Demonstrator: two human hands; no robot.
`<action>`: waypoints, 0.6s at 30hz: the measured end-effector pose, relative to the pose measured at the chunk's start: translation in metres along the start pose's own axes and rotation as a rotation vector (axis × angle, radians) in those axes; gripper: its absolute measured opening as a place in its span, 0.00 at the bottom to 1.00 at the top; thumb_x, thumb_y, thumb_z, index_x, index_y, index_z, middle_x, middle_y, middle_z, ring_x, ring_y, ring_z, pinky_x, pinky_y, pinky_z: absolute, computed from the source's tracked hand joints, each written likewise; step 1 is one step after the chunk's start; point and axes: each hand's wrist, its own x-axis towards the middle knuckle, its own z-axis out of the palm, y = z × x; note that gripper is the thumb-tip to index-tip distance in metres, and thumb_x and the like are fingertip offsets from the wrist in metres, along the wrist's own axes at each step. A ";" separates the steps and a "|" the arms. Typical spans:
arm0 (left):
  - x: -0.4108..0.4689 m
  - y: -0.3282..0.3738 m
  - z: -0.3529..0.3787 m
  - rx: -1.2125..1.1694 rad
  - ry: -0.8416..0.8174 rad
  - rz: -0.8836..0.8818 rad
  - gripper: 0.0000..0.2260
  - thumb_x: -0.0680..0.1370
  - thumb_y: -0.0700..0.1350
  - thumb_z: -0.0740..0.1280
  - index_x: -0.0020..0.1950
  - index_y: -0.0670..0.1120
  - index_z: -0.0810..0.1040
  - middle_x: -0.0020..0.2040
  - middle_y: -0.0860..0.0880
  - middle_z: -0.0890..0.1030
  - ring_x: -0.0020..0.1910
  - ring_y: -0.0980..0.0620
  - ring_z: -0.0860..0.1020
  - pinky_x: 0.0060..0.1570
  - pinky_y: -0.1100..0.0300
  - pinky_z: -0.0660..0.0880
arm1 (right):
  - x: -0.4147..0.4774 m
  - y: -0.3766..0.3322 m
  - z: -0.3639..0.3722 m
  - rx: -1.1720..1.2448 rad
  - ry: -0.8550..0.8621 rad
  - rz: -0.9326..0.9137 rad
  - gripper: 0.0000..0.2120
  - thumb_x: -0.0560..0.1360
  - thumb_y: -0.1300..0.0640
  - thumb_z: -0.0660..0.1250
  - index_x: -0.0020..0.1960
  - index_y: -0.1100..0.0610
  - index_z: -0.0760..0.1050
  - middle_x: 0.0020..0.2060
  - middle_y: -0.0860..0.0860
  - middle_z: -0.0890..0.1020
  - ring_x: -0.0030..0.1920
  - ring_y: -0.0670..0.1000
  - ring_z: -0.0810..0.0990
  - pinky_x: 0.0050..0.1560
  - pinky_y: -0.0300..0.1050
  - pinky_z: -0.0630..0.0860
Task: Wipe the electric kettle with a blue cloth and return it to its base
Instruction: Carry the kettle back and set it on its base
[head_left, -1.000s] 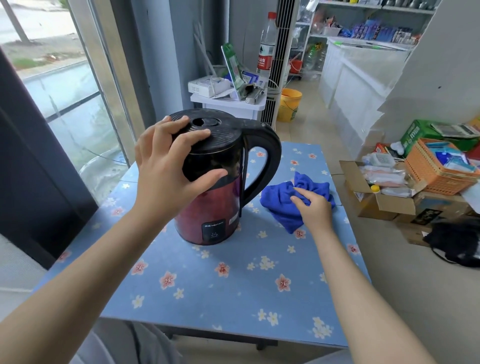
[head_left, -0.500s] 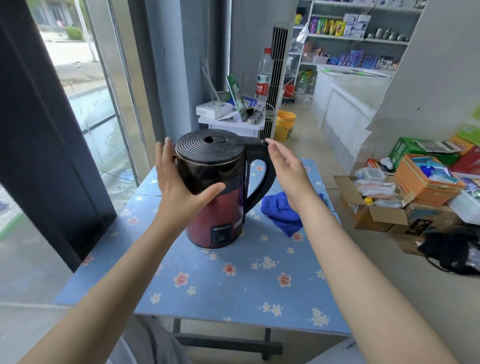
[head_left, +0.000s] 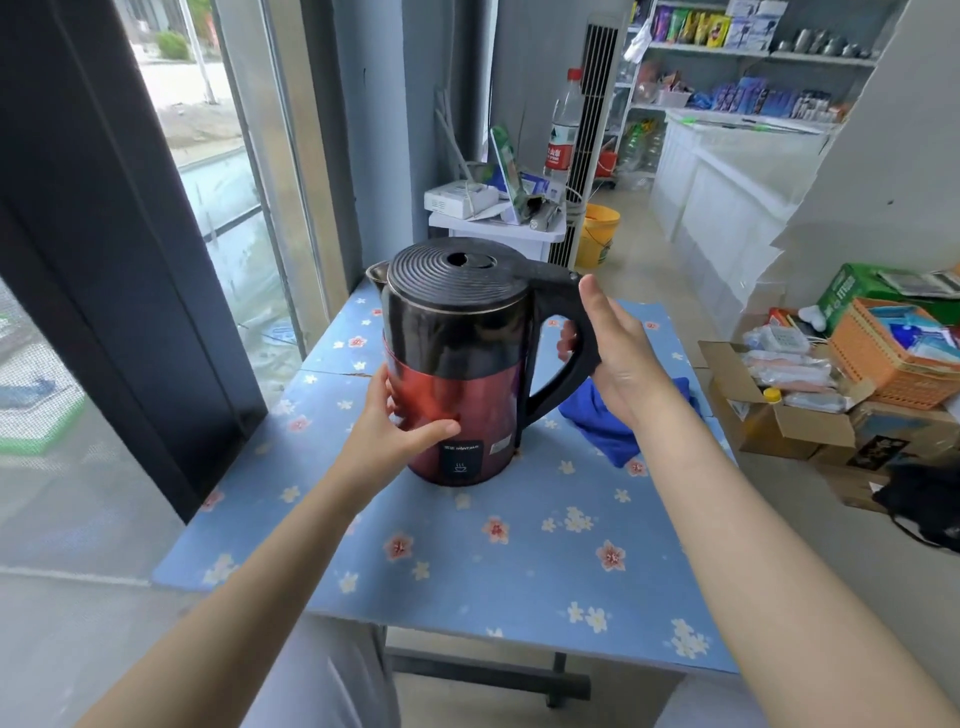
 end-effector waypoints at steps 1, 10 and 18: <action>0.006 -0.001 0.001 0.022 0.013 0.000 0.43 0.57 0.60 0.80 0.69 0.60 0.67 0.64 0.56 0.77 0.62 0.59 0.74 0.60 0.60 0.72 | 0.008 0.001 -0.003 0.022 -0.021 0.005 0.37 0.58 0.28 0.72 0.51 0.58 0.75 0.29 0.49 0.74 0.33 0.49 0.71 0.44 0.47 0.70; 0.101 0.045 0.025 0.032 0.051 -0.025 0.32 0.61 0.49 0.80 0.61 0.49 0.73 0.53 0.49 0.80 0.51 0.61 0.76 0.53 0.72 0.73 | 0.114 -0.039 -0.026 0.137 -0.085 0.050 0.27 0.57 0.33 0.75 0.43 0.54 0.79 0.29 0.50 0.72 0.30 0.48 0.69 0.38 0.42 0.68; 0.125 0.215 0.018 0.031 -0.089 -0.023 0.38 0.63 0.47 0.82 0.70 0.53 0.70 0.60 0.53 0.80 0.53 0.68 0.78 0.51 0.76 0.71 | 0.124 -0.199 -0.047 0.164 0.043 0.144 0.21 0.61 0.36 0.74 0.38 0.53 0.78 0.25 0.48 0.73 0.27 0.47 0.70 0.35 0.43 0.65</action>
